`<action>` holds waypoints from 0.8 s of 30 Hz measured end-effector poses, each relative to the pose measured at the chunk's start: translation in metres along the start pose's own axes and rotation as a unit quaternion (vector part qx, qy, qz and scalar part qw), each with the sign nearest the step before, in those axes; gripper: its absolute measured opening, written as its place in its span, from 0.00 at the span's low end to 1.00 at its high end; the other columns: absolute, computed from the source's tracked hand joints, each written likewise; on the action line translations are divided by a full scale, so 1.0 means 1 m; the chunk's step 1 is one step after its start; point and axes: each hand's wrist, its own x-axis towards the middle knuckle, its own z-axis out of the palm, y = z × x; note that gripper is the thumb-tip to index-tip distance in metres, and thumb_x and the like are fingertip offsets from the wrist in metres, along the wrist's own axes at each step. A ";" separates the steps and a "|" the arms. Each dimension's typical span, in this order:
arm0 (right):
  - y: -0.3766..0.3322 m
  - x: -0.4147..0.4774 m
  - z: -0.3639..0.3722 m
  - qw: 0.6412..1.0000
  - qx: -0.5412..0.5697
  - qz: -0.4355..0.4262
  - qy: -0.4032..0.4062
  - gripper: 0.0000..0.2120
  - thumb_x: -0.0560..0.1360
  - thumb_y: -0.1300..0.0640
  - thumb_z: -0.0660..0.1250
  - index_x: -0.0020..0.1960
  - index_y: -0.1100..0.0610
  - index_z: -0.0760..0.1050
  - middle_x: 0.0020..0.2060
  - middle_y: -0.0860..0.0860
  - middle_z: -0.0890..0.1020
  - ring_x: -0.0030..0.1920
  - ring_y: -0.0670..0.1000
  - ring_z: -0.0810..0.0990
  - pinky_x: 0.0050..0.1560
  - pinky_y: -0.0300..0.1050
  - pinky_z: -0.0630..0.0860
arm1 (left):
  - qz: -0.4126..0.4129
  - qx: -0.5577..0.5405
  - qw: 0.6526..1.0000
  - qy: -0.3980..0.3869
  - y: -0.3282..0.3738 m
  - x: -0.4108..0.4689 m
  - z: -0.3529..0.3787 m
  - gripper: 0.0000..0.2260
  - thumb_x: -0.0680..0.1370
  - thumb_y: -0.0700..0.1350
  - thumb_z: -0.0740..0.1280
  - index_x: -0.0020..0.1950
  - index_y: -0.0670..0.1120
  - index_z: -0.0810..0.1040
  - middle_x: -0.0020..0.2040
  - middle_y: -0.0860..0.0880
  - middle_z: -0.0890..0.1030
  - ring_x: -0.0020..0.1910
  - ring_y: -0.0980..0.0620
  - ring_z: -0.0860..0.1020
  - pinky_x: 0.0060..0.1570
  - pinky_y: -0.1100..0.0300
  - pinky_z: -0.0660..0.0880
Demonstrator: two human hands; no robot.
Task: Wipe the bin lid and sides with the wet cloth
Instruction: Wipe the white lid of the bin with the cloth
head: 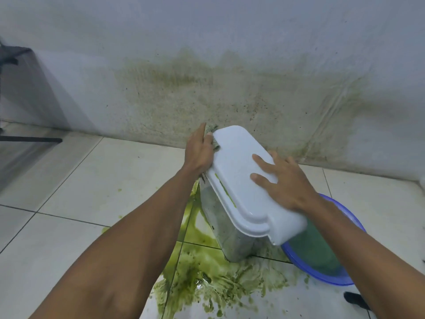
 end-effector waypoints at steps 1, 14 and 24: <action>-0.002 0.001 0.003 1.000 0.006 0.011 0.014 0.29 0.77 0.29 0.51 0.77 0.33 0.58 0.78 0.45 0.61 0.70 0.53 0.60 0.71 0.53 0.64 | -0.011 -0.017 1.000 0.003 0.002 -0.001 0.001 0.23 0.87 0.50 0.53 0.83 0.50 0.59 0.82 0.48 0.61 0.81 0.47 0.57 0.79 0.45 0.56; -0.060 -0.013 0.029 0.997 -0.082 -0.005 0.009 0.28 0.85 0.46 0.45 0.82 0.53 0.44 0.82 0.49 0.41 0.80 0.51 0.35 0.79 0.62 0.41 | -0.037 -0.072 0.996 -0.045 0.002 -0.094 -0.009 0.31 0.80 0.57 0.55 0.84 0.55 0.53 0.83 0.56 0.55 0.82 0.54 0.52 0.80 0.45 0.53; -0.066 -0.017 0.026 0.998 -0.063 -0.002 -0.011 0.26 0.86 0.48 0.44 0.82 0.47 0.42 0.81 0.47 0.40 0.80 0.50 0.36 0.79 0.59 0.41 | -0.009 -0.060 0.998 0.015 0.013 -0.213 0.012 0.26 0.87 0.52 0.52 0.84 0.54 0.47 0.83 0.61 0.47 0.80 0.64 0.42 0.80 0.59 0.43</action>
